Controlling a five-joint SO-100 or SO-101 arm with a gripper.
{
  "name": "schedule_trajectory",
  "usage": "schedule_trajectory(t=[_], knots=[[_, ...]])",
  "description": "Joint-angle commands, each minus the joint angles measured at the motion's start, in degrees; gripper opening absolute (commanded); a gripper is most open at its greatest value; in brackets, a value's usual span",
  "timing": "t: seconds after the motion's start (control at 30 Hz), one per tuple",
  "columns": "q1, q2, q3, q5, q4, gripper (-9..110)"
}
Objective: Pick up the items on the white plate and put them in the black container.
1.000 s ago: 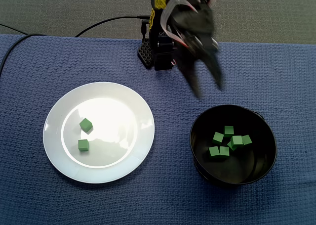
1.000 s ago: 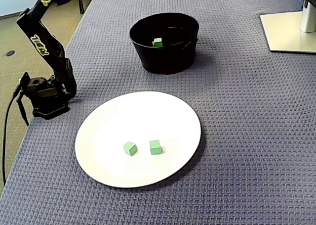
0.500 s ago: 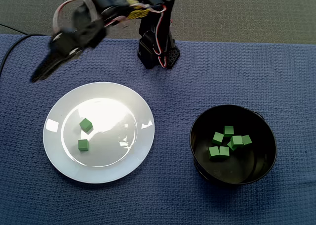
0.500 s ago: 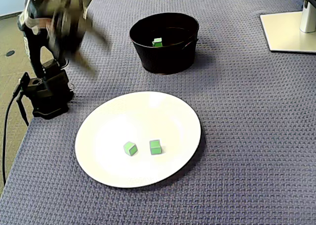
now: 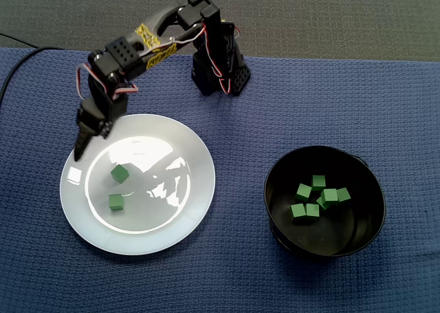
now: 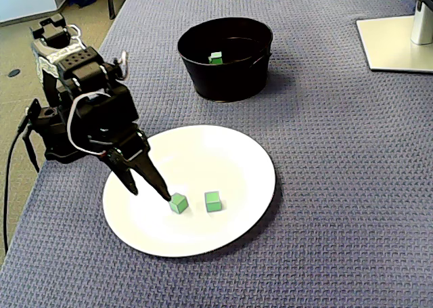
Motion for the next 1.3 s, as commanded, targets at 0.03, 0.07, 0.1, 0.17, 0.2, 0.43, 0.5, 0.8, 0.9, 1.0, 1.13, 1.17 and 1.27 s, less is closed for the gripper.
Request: schedule_trajectory(t=[0.03,0.07,0.1,0.17,0.2,0.43,0.5,0.8,0.9,1.0,1.13,1.17,1.27], knots=[[-2.37,-3.08,-3.25,4.83,3.87,40],[-2.55,-4.22,-3.52,5.98,3.87,41],[-2.9,-5.45,-3.78,6.94,3.87,42],[-3.6,-7.47,-4.39,8.26,3.87,43],[-4.04,-8.44,-4.92,8.61,3.96,43],[-4.92,-17.49,-14.5,10.37,6.33,41],[-5.1,-19.86,-17.84,10.46,7.56,41],[-8.17,-23.12,-23.38,11.6,10.28,39],[-9.23,-23.64,-24.26,12.39,10.9,37],[-9.84,-24.08,-24.26,13.01,11.07,35],[-10.37,-25.14,-24.08,13.97,10.55,35],[-10.55,-25.31,-23.99,14.15,10.55,35],[-10.63,-25.49,-23.55,14.85,10.46,30]])
